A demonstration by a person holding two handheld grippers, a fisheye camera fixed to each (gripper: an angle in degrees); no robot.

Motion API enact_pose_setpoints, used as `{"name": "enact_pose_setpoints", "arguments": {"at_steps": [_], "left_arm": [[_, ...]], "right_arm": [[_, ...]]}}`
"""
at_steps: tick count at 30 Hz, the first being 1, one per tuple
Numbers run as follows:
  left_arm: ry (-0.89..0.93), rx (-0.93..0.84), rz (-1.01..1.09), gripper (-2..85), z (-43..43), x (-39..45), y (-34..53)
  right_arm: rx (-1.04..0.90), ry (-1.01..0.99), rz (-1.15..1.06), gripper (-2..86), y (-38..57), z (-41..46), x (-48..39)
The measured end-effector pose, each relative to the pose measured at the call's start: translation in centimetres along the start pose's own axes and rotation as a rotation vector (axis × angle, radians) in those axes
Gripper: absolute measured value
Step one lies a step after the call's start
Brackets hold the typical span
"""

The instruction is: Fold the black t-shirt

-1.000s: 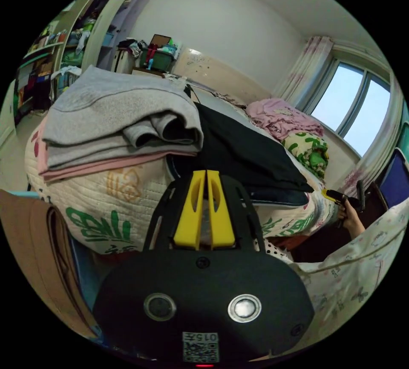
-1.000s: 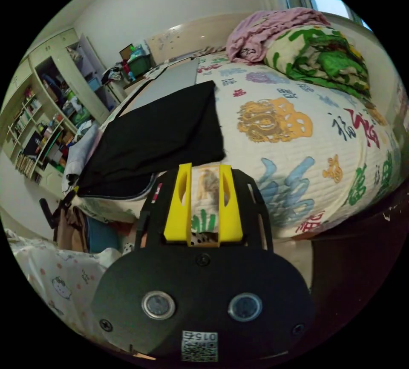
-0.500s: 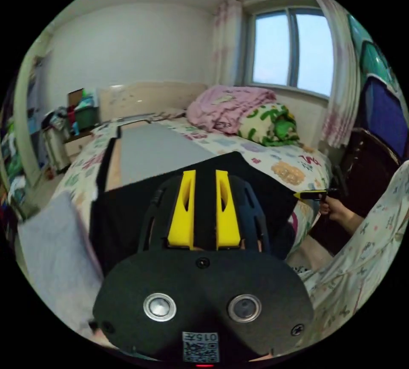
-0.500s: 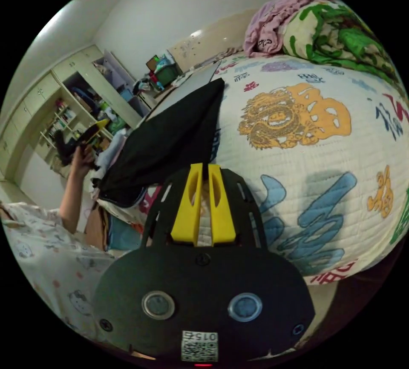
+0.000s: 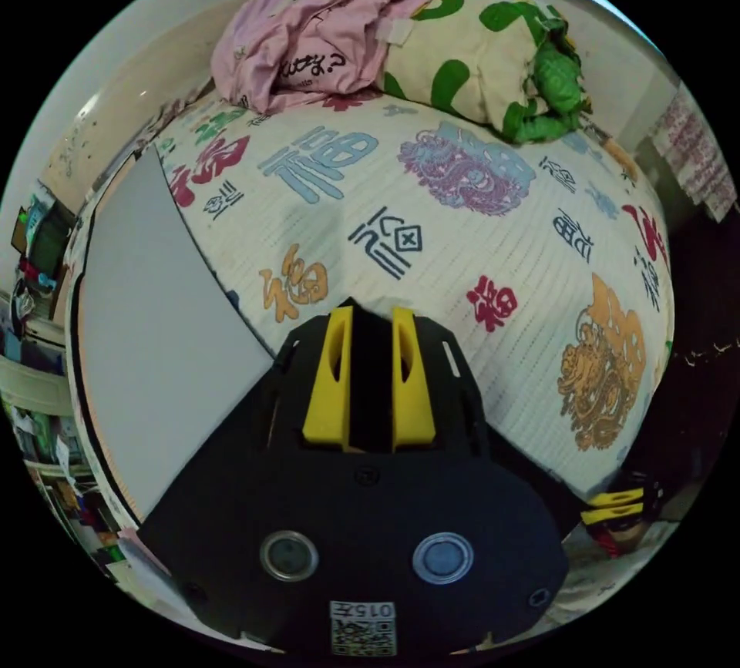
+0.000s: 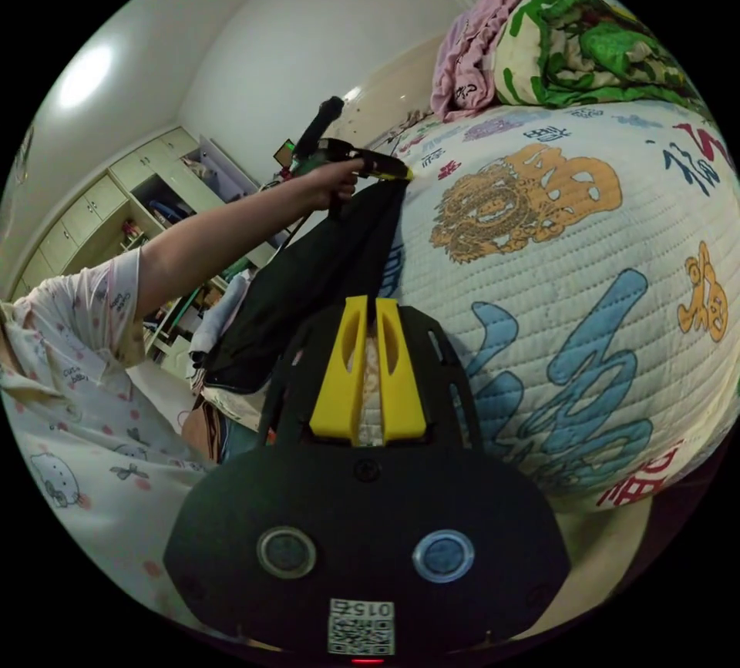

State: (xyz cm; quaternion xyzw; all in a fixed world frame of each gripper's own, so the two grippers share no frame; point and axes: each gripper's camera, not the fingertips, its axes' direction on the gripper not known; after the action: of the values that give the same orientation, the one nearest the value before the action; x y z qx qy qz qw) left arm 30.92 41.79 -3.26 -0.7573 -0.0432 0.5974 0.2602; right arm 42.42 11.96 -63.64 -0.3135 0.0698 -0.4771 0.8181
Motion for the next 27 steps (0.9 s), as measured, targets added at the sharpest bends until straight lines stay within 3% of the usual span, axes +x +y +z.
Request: {"name": "enact_pose_setpoints", "arguments": {"at_steps": [4,12,16,22,25,27], "left_arm": [[0.02,0.047,0.001,2.1,-1.9,-2.3,0.4],[0.334,0.534,-0.207,1.0,-16.4,-10.3,3.7],[0.449,0.693,-0.208,1.0,-21.9,-14.4,9.2],[0.41,0.753,-0.273,0.5,-23.0,-24.1,24.1],[0.337,0.655,-0.385,0.1,-18.7,-29.3,30.7],[0.149,0.468,-0.511,-0.3,-13.3,-31.8,33.7]], "right_arm": [[0.049,-0.05,-0.001,-0.1,-0.4,-2.2,-0.3],[0.32,0.076,-0.248,0.2,-2.8,-14.5,-5.4],[0.401,-0.065,-0.42,0.3,-1.8,-18.8,-11.1],[0.141,-0.501,-0.6,0.4,1.5,-8.1,-18.7],[-0.076,-0.614,-0.606,0.4,4.4,2.6,-21.6],[-0.22,-0.585,-0.654,0.5,6.8,9.4,-23.3]]}}
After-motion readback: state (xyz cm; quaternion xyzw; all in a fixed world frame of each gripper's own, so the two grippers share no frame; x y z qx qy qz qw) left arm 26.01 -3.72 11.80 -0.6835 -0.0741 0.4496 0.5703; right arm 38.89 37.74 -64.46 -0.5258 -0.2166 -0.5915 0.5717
